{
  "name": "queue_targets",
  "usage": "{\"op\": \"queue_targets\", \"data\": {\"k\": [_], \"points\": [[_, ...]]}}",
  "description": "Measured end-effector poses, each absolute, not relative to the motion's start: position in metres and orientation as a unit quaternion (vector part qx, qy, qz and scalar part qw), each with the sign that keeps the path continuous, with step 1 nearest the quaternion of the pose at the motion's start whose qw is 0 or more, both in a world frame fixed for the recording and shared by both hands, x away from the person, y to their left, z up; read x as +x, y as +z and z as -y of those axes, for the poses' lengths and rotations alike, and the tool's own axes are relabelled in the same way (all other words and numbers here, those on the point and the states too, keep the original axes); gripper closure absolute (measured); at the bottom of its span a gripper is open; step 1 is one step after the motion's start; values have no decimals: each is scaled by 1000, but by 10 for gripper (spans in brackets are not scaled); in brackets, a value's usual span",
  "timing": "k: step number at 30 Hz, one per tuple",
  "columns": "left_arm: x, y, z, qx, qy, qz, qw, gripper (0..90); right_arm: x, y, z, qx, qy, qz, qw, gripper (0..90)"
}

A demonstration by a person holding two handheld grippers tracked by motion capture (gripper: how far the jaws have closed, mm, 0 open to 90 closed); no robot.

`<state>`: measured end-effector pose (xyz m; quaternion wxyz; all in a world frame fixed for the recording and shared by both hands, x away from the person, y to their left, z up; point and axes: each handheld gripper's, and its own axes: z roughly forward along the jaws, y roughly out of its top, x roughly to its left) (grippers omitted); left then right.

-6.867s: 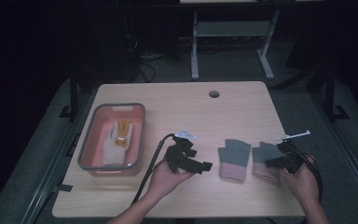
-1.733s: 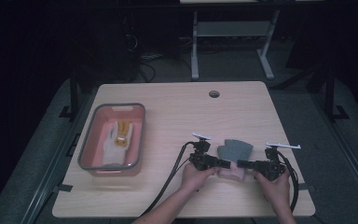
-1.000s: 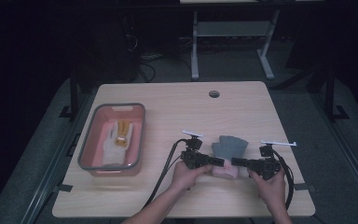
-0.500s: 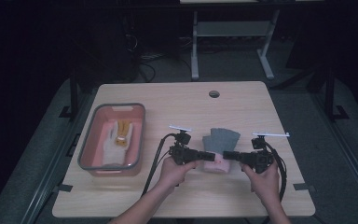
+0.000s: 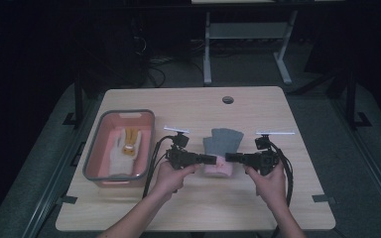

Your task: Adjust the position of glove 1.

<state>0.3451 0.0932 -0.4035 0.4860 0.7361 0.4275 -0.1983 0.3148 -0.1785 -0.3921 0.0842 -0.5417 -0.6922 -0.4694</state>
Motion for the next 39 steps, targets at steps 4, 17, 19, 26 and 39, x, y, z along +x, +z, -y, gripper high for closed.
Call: {"op": "queue_targets", "data": {"k": [4,17,19,26,39], "points": [[345,-398,-98,739,-193,-423,487,666,318,-389,174,-537,-471,694,89,711],[351,-385,-120,732,-186,-428,497,667,331,-374,155,-522,-477,700,98,711],[352,-384,-124,732,-184,-428,496,667,333,-373,152,-520,-476,702,101,710],[354,-380,-135,730,-180,-432,499,667,340,-370,141,-515,-473,707,106,709],[357,-374,-152,725,-173,-440,500,667,350,-363,125,-507,-475,711,111,708]]}}
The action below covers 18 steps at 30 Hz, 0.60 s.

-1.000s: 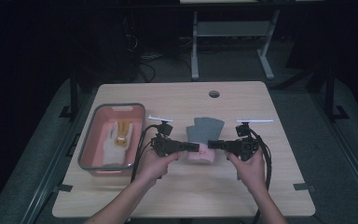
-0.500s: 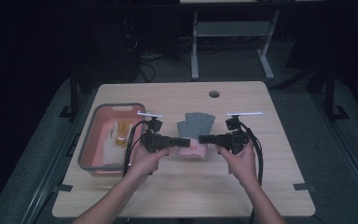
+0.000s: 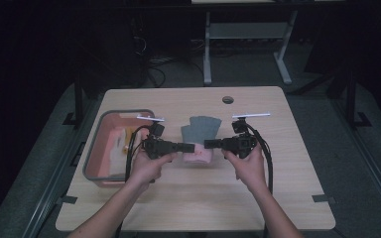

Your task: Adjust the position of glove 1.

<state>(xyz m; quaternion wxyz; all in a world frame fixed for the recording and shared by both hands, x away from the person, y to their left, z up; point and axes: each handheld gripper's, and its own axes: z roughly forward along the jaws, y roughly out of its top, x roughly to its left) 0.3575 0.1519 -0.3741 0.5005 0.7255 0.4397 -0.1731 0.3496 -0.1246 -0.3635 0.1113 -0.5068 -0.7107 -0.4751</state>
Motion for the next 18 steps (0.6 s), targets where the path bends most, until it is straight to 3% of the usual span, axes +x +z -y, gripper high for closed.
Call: {"op": "queue_targets", "data": {"k": [18], "points": [[355,-370,-174,720,-162,-450,503,668,358,-362,103,-494,-472,719,126,707]]}}
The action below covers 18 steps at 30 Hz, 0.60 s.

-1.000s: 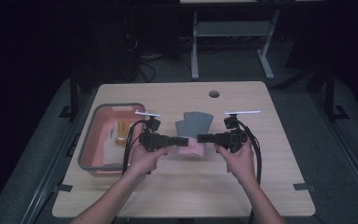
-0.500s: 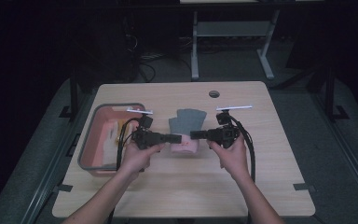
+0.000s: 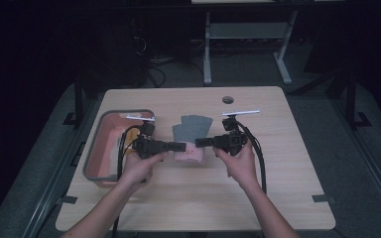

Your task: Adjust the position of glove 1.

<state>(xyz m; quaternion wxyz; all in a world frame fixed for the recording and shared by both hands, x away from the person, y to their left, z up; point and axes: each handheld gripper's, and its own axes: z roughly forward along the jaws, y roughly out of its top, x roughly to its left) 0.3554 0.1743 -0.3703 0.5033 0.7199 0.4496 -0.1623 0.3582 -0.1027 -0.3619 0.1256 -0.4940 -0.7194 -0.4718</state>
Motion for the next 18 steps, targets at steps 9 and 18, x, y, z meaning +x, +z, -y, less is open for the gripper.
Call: {"op": "queue_targets", "data": {"k": [9,18], "points": [[354,-366,-186,717,-160,-454,505,669,360,-359,92,-491,-471,721,130,706],[353,-366,-198,712,-154,-460,508,668,364,-357,80,-485,-466,728,132,706]]}}
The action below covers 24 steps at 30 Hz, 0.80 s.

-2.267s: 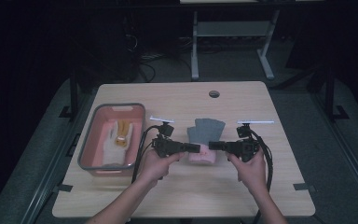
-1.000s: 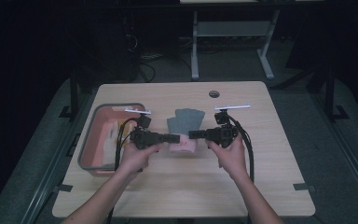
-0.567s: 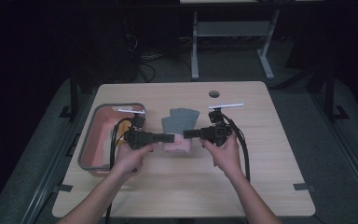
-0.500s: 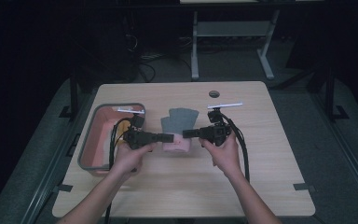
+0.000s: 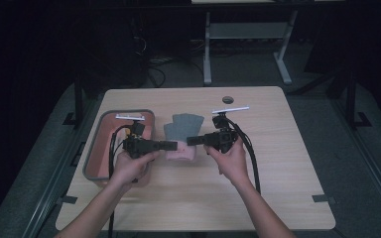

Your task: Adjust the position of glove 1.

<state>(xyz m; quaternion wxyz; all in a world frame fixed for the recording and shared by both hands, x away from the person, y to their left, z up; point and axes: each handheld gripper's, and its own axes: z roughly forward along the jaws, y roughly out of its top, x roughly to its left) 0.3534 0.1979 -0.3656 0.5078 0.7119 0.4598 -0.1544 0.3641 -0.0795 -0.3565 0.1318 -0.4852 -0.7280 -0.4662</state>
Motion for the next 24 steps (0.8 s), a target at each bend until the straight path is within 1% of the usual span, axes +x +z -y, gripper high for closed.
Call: {"op": "queue_targets", "data": {"k": [19,24], "points": [[351,-353,-235,700,-129,-474,519,670,378,-344,40,-462,-462,745,132,705],[353,-355,-241,694,-134,-478,520,671,383,-344,33,-459,-460,748,134,705]]}}
